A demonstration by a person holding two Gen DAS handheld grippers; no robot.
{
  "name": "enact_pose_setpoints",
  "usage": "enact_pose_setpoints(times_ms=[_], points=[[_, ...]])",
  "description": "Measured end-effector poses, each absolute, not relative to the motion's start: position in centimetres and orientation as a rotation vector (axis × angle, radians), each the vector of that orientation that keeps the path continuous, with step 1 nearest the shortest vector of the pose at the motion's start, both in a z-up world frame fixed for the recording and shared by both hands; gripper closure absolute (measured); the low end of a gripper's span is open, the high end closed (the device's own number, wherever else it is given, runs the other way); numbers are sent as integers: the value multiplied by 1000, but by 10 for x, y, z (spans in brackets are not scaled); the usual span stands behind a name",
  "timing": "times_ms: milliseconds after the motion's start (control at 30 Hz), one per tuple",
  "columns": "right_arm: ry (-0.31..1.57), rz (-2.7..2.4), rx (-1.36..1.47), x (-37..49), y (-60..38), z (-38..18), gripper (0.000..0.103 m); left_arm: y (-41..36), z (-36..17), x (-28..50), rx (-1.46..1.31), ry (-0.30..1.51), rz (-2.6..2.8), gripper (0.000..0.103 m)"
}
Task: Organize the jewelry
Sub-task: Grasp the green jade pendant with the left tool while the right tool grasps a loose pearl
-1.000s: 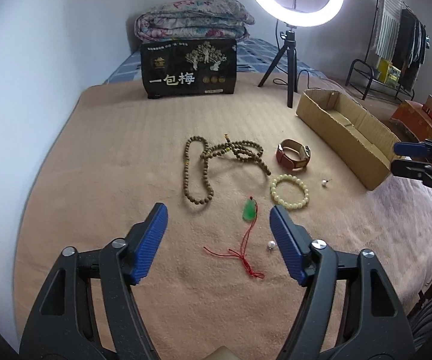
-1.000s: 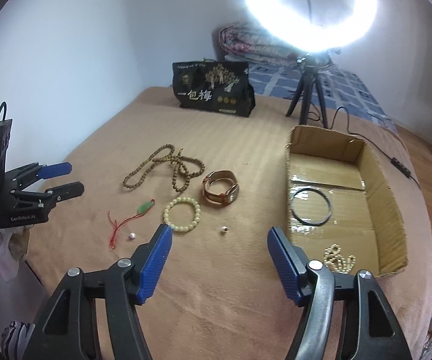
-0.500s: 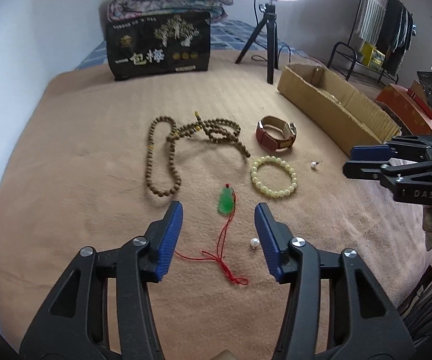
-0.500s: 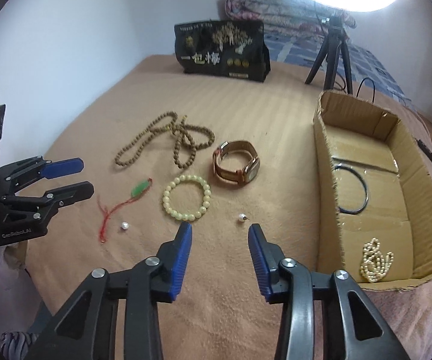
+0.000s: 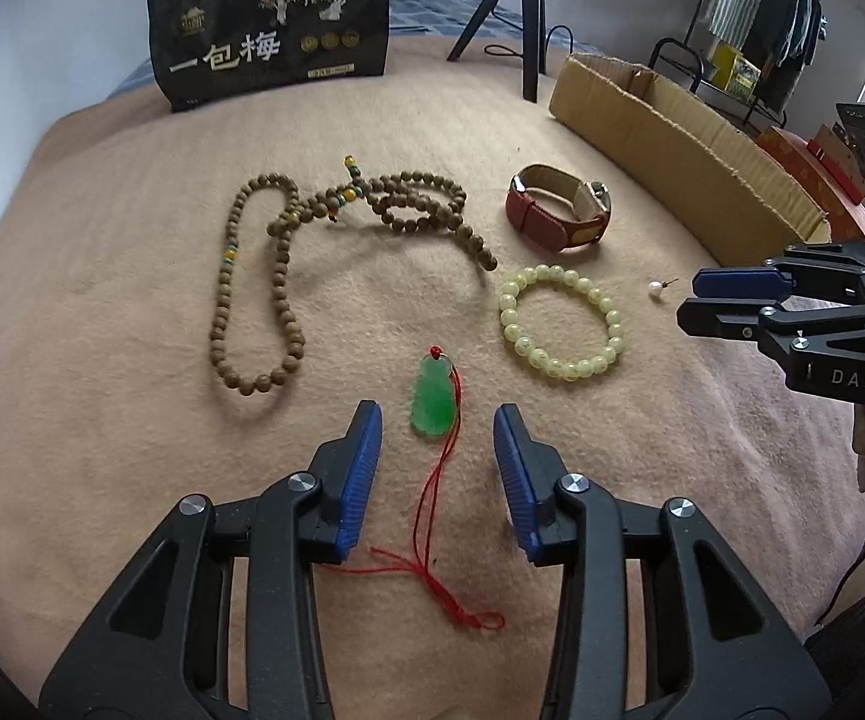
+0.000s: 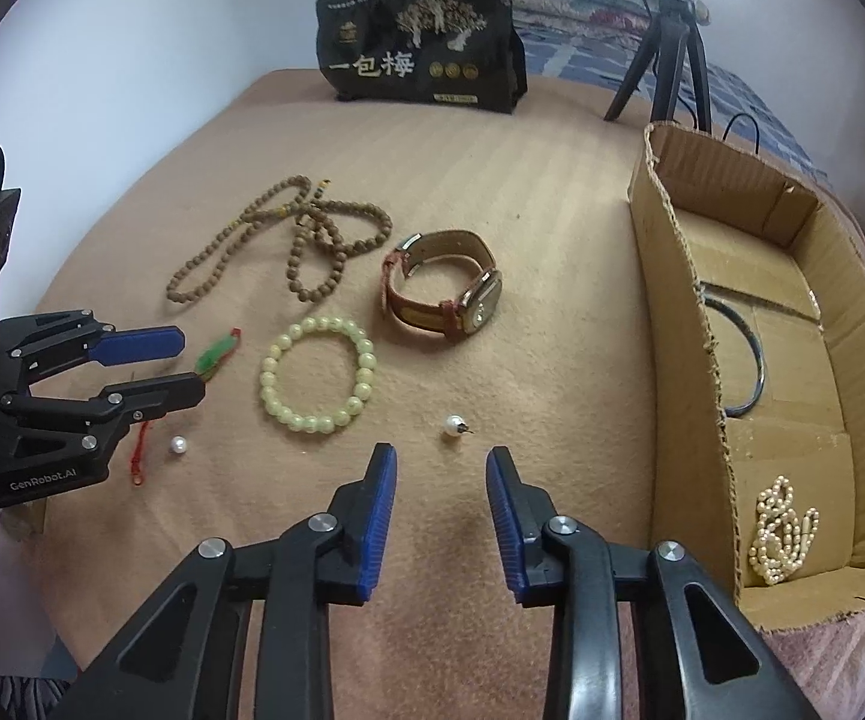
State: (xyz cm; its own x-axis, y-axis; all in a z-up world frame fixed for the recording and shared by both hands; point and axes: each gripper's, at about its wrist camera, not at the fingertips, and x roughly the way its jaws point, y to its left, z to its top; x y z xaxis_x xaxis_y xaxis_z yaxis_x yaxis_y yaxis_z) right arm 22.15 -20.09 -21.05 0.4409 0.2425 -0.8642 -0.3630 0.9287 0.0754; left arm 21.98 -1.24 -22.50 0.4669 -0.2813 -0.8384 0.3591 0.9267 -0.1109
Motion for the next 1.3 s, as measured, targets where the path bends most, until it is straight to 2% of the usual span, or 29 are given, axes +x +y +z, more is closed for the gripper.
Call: enact_pose_setpoints(times_ms=[467,667,733,767,833,1300], points=[[1062,357,-167,242,-191,-226,73,-15,-232,232,65,1012,-394,63],[1063,359,-186,244,-188,-227,82,-17,-233,233,86,1003,-375,76],[1065,364,-185,244,-187,-227,87,-17,-234,233,89,999,-367,86],[1066,364,-183,244,-187,-228,88,-16,-234,233,89,998,-364,87],[1067,368,-179,243,-186,-228,97,-14,-234,234,74,999,-363,87],[1006,376,-116,222,-194,-207,97,0,-209,216,39,953,-324,88]])
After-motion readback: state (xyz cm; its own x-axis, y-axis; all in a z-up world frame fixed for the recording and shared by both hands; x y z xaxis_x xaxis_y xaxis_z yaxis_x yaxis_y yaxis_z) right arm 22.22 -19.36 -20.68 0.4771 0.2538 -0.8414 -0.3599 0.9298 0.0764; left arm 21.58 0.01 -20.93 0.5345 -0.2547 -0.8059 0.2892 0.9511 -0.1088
